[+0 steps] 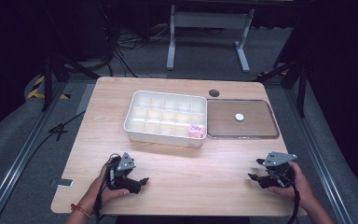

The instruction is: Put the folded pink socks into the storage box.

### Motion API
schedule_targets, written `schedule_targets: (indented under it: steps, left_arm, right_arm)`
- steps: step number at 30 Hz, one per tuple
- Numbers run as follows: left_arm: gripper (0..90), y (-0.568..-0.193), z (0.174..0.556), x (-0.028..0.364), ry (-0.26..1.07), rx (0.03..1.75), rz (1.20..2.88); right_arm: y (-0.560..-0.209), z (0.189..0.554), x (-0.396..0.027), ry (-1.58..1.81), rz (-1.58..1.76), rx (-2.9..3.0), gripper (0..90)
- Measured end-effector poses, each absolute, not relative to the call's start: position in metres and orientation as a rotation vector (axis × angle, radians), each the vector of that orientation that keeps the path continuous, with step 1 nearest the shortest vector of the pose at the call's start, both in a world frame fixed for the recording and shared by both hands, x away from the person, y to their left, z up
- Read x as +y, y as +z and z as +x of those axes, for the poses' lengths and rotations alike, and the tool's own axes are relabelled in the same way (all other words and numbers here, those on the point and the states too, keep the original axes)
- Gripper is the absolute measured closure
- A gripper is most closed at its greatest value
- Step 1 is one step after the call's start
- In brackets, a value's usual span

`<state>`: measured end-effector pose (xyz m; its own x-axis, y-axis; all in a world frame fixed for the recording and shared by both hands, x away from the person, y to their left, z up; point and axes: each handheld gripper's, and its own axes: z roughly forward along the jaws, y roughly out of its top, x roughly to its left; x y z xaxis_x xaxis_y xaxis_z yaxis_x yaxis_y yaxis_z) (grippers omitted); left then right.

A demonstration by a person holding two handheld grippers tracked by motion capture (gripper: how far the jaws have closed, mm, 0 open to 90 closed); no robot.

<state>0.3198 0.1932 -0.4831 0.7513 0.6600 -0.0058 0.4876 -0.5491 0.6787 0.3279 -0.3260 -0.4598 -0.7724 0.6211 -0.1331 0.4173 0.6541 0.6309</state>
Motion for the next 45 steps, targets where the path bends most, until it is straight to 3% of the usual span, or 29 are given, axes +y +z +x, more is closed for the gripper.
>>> schedule_targets:
  steps: [13,45]
  left_arm:
    - [9.1,-0.483,0.32,0.193,0.33,0.855,2.266]
    - [7.6,-0.483,0.321,0.192,0.33,0.861,2.269]
  right_arm:
    - [-0.486,0.322,-0.355,1.101,0.976,2.431,27.3]
    - [-0.487,0.323,-0.355,1.094,0.989,2.425,24.8]
